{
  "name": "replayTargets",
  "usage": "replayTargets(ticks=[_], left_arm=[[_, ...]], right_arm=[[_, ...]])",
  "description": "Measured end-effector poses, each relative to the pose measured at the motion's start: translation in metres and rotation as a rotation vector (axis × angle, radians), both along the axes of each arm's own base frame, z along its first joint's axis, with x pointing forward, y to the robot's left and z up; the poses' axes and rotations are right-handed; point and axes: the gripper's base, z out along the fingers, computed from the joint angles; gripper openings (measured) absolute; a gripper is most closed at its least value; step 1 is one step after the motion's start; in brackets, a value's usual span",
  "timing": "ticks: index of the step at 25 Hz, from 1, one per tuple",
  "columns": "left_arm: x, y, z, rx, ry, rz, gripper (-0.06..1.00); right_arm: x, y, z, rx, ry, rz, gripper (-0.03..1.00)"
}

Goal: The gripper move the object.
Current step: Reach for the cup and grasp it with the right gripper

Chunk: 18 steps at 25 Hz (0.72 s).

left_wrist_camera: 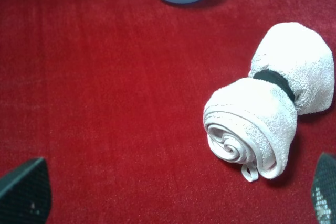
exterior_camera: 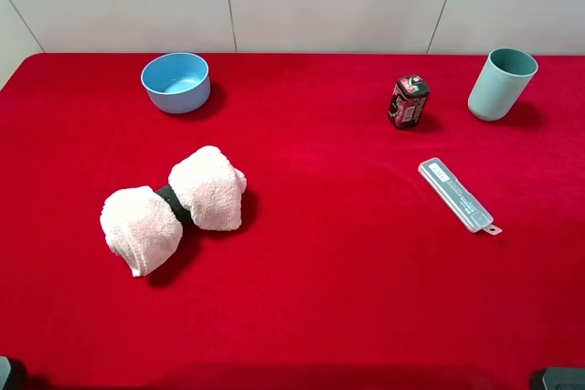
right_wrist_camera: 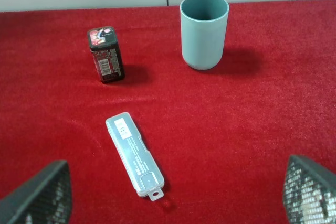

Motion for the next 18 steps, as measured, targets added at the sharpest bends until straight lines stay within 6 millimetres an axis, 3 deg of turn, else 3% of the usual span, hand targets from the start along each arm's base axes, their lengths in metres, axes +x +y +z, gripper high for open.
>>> replayTargets(ticks=[18], left_arm=[[0.0,0.0,0.0,0.0,0.0,0.0,0.98]], right_arm=[[0.0006,0.0,0.002,0.001,-0.021,0.0,0.61]])
